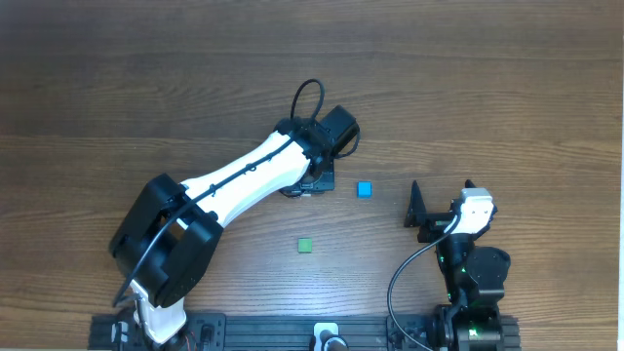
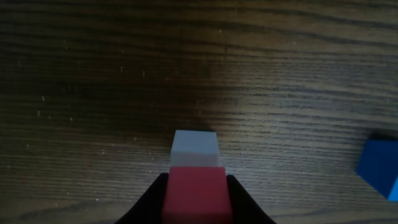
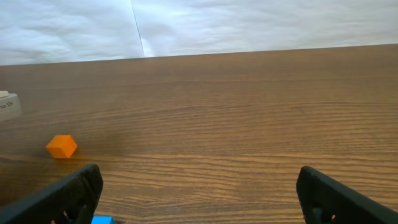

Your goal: Stack Cubes

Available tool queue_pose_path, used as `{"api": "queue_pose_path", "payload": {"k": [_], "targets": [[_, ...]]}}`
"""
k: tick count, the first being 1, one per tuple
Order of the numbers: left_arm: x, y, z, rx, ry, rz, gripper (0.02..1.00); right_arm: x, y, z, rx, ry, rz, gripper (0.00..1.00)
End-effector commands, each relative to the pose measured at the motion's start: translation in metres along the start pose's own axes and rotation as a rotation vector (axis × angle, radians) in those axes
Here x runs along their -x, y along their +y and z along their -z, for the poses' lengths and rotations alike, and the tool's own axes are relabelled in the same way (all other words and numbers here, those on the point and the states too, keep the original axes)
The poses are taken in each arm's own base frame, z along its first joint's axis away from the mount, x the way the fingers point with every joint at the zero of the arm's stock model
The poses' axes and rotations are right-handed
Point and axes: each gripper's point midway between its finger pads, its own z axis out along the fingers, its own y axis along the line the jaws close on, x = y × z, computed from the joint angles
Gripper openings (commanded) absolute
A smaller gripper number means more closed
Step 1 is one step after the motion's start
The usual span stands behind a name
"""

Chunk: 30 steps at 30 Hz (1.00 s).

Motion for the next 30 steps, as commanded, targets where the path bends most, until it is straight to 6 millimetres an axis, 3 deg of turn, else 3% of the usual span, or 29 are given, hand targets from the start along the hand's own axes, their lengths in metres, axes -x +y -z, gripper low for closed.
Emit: {"api": "queue_pose_path", "payload": {"k": [1,30], "targets": [[0.0057,0.0017,-0.0032,0.014,-0.01,0.018,0.099,-0.0016,0.001,-0.0001,0.007,-0.002,0.002,0.991],[0.0051,0.0048,-0.0114,0.03,0.006,0.022,0.115,-0.0016,0.001,-0.0001,0.007,-0.002,0.002,0.991]]}}
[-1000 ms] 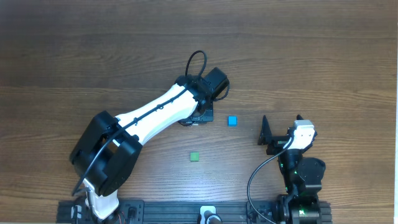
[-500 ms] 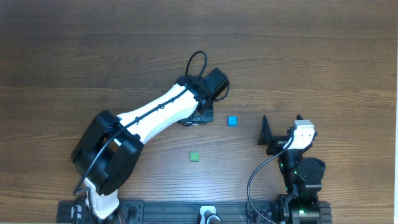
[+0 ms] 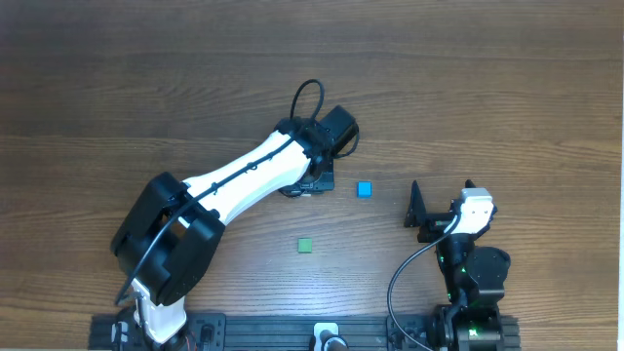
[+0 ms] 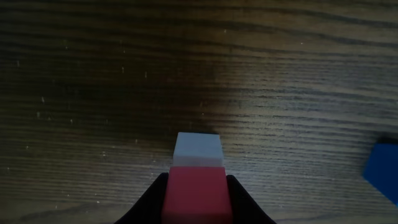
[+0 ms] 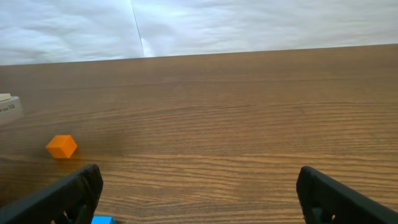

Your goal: Stack Cubes

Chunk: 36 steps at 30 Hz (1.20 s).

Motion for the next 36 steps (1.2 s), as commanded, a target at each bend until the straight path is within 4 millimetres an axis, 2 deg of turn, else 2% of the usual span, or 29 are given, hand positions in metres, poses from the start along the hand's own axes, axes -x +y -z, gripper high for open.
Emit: {"api": "queue_pose_path", "payload": {"k": [1,15,21,31,35,36], "targets": [[0.0049,0.0032,-0.0089,0.024,0.001,0.019,0.115,-0.0016,0.001,-0.0001,0.007,-0.002,0.002,0.993],[0.007,0.0012,-0.0105,0.017,-0.006,0.02,0.145,-0.0016,0.001,-0.0001,0.007,-0.002,0.002,0.993],[0.0069,0.0012,-0.0105,0.018,-0.006,0.02,0.259,-0.0016,0.001,-0.0001,0.007,-0.002,0.002,0.993],[0.0068,0.0011,-0.0105,0.018,-0.006,0.02,0.36,-0.0016,0.001,-0.0001,0.007,-0.002,0.002,0.993],[0.0069,0.0011,-0.0105,0.018,-0.006,0.02,0.476,-0.0016,0.001,-0.0001,0.007,-0.002,0.002,0.991],[0.0071,0.001,-0.0105,0.017,-0.007,0.02,0.553,-0.0016,0.001,-0.0001,0.007,-0.002,0.002,0.991]]}}
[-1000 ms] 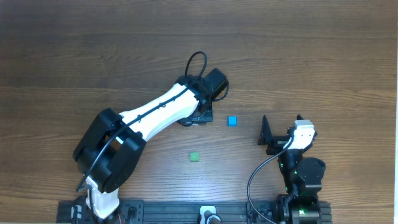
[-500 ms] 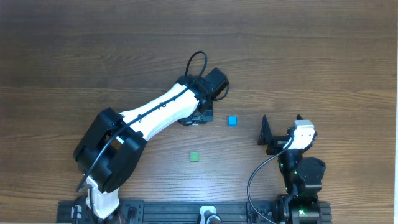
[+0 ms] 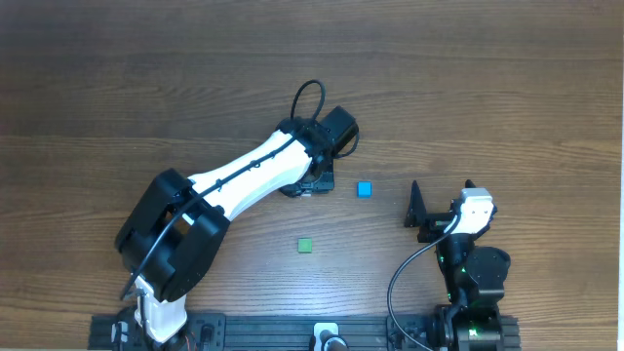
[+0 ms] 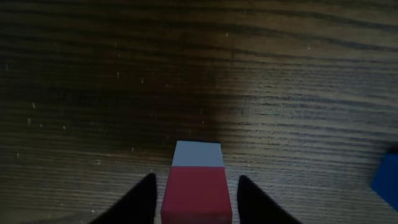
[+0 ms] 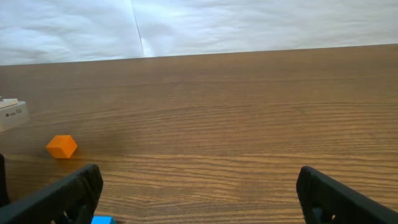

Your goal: Stack Cubes

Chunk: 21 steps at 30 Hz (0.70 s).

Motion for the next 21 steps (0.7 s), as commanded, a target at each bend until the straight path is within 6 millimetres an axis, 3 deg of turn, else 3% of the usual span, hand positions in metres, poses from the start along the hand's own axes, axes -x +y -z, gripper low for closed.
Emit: {"api": "queue_pose_path", "payload": {"k": [1,3,5,12,13,18,21], "targets": [[0.007,0.001,-0.003,0.01,-0.015,0.016,0.603,-0.002,0.001,0.0,0.007,-0.002,0.002,0.993],[0.017,-0.005,0.001,-0.024,-0.054,0.026,0.809,-0.002,0.001,0.0,0.007,-0.002,0.002,0.991],[0.03,-0.011,0.008,-0.065,-0.098,0.043,0.871,-0.002,0.001,0.0,0.007,-0.002,0.002,0.991],[0.084,-0.002,0.036,-0.1,-0.195,0.105,0.879,-0.002,0.001,0.0,0.007,-0.002,0.002,0.991],[0.099,0.0,0.038,-0.103,-0.216,0.094,0.873,-0.002,0.001,0.0,0.007,-0.002,0.002,0.993],[0.131,0.0,0.024,-0.088,-0.225,0.067,0.836,-0.002,0.001,0.0,0.007,-0.002,0.002,0.993],[0.137,0.0,0.012,-0.073,-0.209,0.068,0.822,-0.002,0.001,0.0,0.007,-0.002,0.002,0.993]]}}
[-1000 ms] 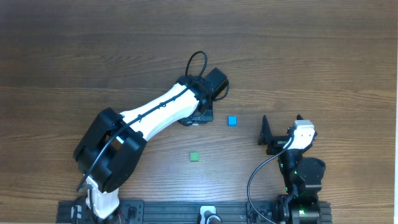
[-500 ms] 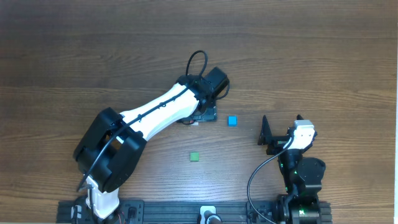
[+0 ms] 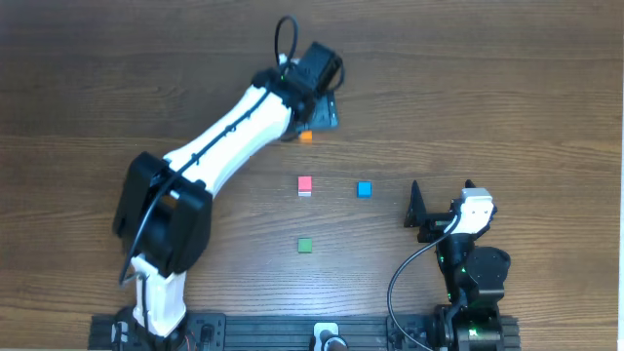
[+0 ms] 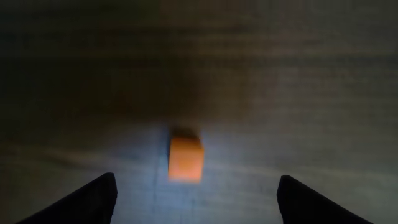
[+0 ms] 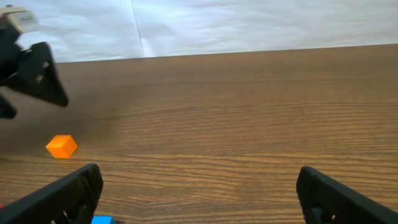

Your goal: Stack Cubes

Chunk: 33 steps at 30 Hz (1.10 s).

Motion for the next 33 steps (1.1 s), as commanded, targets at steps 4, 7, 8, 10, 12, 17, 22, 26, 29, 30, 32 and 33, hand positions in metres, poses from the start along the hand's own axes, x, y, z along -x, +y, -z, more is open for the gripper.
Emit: {"api": "queue_pose_path", "payload": {"k": [4,7,8,10,12,17,22,26,29,30,32,33], "targets": [[-0.003,0.01,-0.044,0.071,0.065,-0.068,0.796,-0.002,0.001,0.0,0.007,-0.002,0.001,0.991],[-0.008,0.011,-0.047,0.079,0.082,-0.077,0.79,-0.002,0.001,0.0,0.007,-0.002,0.001,0.991],[-0.009,0.012,-0.047,0.08,0.085,-0.086,0.783,-0.002,0.001,0.0,0.007,-0.001,0.001,0.993],[-0.01,0.011,-0.048,0.078,0.088,-0.103,0.781,-0.002,0.001,0.0,0.007,-0.001,0.001,0.991],[-0.01,0.012,-0.049,0.08,0.091,-0.103,0.776,-0.002,0.001,0.0,0.007,-0.002,0.001,0.991],[-0.015,0.006,-0.054,0.056,0.107,-0.136,0.748,-0.002,0.001,0.0,0.007,-0.001,0.001,0.991],[-0.019,0.004,-0.058,0.055,0.116,-0.146,0.744,-0.002,0.001,0.0,0.007,-0.002,0.001,0.993],[-0.024,0.003,-0.063,0.047,0.138,-0.147,0.746,-0.002,0.001,0.0,0.007,-0.002,0.001,0.993],[-0.026,0.004,-0.065,0.051,0.146,-0.147,0.735,-0.002,0.001,0.0,0.007,-0.002,0.001,0.993],[-0.027,0.004,-0.065,0.051,0.149,-0.147,0.728,-0.002,0.001,0.0,0.007,-0.002,0.001,0.993],[-0.028,0.005,-0.065,0.055,0.155,-0.148,0.693,-0.002,0.001,0.0,0.007,-0.002,0.001,0.993],[-0.029,0.006,-0.065,0.057,0.158,-0.148,0.676,-0.002,0.001,0.0,0.007,-0.001,0.001,0.993]]}}
